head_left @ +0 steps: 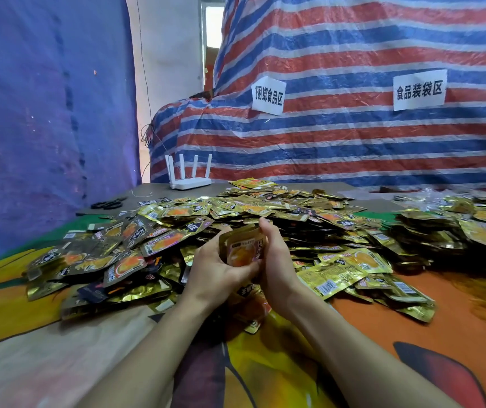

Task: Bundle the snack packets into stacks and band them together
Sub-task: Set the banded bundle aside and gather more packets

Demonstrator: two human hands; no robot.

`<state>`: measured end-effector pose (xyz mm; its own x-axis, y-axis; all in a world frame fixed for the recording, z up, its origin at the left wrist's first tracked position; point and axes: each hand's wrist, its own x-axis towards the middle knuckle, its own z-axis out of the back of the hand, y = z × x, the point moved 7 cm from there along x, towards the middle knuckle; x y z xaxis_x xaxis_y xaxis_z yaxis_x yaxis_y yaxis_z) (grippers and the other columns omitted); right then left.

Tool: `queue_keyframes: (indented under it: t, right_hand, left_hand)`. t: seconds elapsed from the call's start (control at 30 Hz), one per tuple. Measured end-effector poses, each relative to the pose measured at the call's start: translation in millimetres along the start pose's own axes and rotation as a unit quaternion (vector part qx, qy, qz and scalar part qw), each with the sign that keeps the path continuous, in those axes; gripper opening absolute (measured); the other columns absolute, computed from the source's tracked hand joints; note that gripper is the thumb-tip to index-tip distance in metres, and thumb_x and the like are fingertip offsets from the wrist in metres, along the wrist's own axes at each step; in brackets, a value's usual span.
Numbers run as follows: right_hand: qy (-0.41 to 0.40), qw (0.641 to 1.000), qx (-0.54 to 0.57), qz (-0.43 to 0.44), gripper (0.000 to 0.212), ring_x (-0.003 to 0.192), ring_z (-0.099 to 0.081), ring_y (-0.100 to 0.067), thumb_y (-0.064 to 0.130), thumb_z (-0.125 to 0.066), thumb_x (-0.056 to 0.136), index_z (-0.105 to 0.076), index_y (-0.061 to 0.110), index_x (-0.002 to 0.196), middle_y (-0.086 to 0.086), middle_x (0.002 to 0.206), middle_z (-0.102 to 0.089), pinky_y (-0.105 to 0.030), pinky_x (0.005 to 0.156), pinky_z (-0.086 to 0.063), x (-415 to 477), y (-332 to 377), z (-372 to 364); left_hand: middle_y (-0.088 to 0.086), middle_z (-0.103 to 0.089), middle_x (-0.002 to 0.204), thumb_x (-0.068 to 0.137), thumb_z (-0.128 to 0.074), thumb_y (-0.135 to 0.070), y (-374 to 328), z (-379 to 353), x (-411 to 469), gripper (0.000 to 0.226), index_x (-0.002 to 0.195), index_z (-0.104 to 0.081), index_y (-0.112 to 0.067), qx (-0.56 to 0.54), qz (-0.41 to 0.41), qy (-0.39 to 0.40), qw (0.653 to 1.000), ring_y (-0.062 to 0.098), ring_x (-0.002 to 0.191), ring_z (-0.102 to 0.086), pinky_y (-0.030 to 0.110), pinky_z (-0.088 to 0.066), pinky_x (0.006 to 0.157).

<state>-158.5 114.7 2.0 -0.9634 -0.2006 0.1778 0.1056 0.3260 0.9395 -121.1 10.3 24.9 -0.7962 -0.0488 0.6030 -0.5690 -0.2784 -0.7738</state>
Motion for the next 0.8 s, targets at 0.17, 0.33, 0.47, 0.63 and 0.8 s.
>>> queue_keyframes:
  t: [0.17,0.33,0.47,0.63,0.8]
  right_hand:
    - [0.027,0.999,0.016,-0.015,0.054,0.069,-0.068,-0.013,0.041,-0.039,0.100,-0.076,0.020,0.067,-0.001,0.075,-0.072,-0.026,0.068,-0.051,-1.8,6.1,-4.1]
    - [-0.057,0.998,-0.013,0.024,0.032,0.081,-0.059,-0.023,0.036,-0.047,0.102,-0.061,0.008,0.100,-0.013,0.091,-0.060,-0.026,0.065,-0.048,-13.3,24.6,11.9]
    - [-0.104,0.978,-0.150,0.102,0.026,0.078,-0.064,-0.020,0.028,-0.051,0.103,-0.061,0.007,0.091,-0.010,0.087,-0.066,-0.026,0.062,-0.050,-35.7,58.0,52.7]
    - [-0.175,0.813,-0.553,0.055,0.006,0.083,-0.066,-0.020,0.022,-0.066,0.088,-0.071,0.019,0.090,-0.001,0.089,-0.070,-0.031,0.071,-0.052,-69.5,112.5,151.6]
    - [-0.195,0.588,-0.773,-0.134,0.014,0.086,-0.064,-0.029,0.020,-0.059,0.081,-0.064,0.020,0.094,-0.005,0.091,-0.064,-0.031,0.069,-0.048,-115.0,143.8,249.1]
  left_hand:
    - [0.026,-0.066,0.086,0.062,-0.076,-0.012,-5.9,-5.0,1.0,0.037,0.094,-0.065,0.004,-0.023,-0.014,0.032,0.999,0.042,0.081,-0.065,0.054,-0.053,0.075]
    - [0.000,-0.066,0.077,0.081,-0.074,0.008,-20.8,-19.5,-0.8,0.025,0.095,-0.055,-0.001,-0.010,-0.037,0.039,0.998,0.010,0.070,-0.065,0.021,-0.052,0.064]
    - [0.002,-0.067,0.086,0.087,-0.068,0.008,-46.3,-42.5,-5.6,0.038,0.103,-0.051,-0.021,-0.042,-0.053,0.058,0.996,0.020,0.076,-0.067,0.031,-0.057,0.066]
    - [0.010,-0.063,0.092,0.086,-0.069,0.008,-80.6,-69.7,-5.6,0.048,0.106,-0.051,-0.031,-0.072,-0.077,0.074,0.992,0.025,0.083,-0.066,0.029,-0.058,0.073]
    - [0.007,-0.064,0.092,0.084,-0.074,0.006,-92.1,-88.1,-10.4,0.046,0.114,-0.051,-0.022,-0.083,-0.077,0.106,0.988,0.021,0.085,-0.067,0.031,-0.058,0.079]
